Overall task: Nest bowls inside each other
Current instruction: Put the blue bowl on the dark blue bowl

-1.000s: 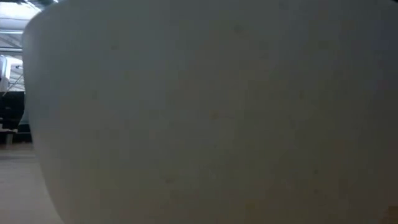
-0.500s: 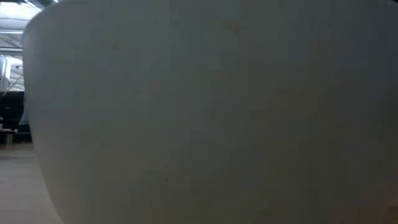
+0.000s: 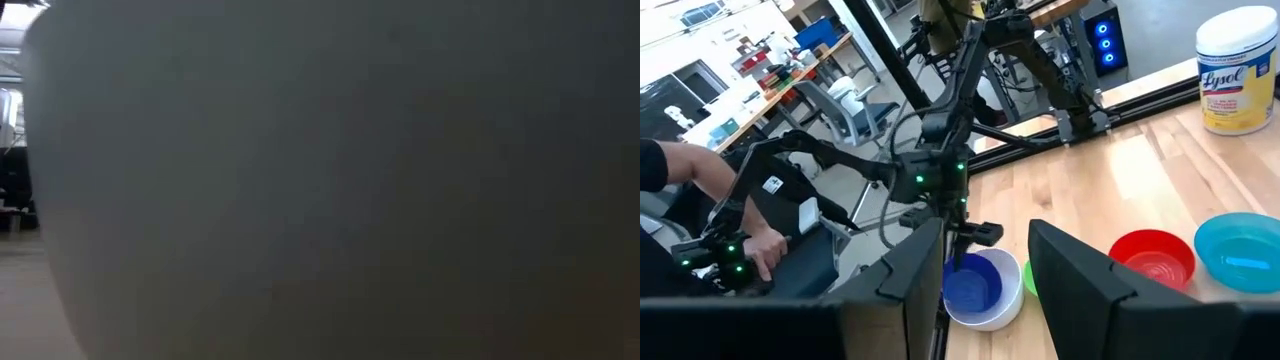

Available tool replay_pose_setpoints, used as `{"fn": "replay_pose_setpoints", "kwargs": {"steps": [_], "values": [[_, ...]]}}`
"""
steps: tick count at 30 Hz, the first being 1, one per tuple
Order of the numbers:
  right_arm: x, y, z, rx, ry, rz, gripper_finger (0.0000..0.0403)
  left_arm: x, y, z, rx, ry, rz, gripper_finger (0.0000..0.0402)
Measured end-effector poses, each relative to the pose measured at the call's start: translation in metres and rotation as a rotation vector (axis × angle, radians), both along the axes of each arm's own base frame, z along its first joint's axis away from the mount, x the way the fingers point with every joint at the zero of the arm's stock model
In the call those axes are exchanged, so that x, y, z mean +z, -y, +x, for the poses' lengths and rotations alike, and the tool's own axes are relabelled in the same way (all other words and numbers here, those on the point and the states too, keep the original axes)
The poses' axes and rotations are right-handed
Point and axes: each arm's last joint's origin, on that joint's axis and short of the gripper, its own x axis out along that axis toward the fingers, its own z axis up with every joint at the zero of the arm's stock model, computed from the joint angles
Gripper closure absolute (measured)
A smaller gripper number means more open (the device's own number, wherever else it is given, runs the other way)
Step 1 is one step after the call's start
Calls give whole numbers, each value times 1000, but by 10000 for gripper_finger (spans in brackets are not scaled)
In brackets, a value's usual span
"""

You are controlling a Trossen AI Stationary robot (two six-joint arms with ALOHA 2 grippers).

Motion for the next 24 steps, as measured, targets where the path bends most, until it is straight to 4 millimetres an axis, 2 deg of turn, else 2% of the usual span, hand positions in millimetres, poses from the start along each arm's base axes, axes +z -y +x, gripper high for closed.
{"fn": "replay_pose_setpoints", "kwargs": {"steps": [3,6,10,12,15,18,21,24], "values": [[0,0,0,0,0,1,250,0,-9,4,27,8,35,250],[0,0,0,0,1,1,250,-3,-22,6,93,12,161,240],[0,0,0,-5,2,0,250,13,-58,12,264,123,413,243],[0,1,0,-18,4,-3,250,26,-87,17,338,163,485,247],[0,1,0,-30,4,-8,250,36,-143,28,384,142,461,254],[0,1,0,-33,5,-9,249,38,-201,33,411,99,404,261],[1,1,0,-33,8,-10,249,34,-254,29,448,21,300,265],[1,1,1,-39,10,-19,249,29,-296,25,478,-1,187,267]]}}
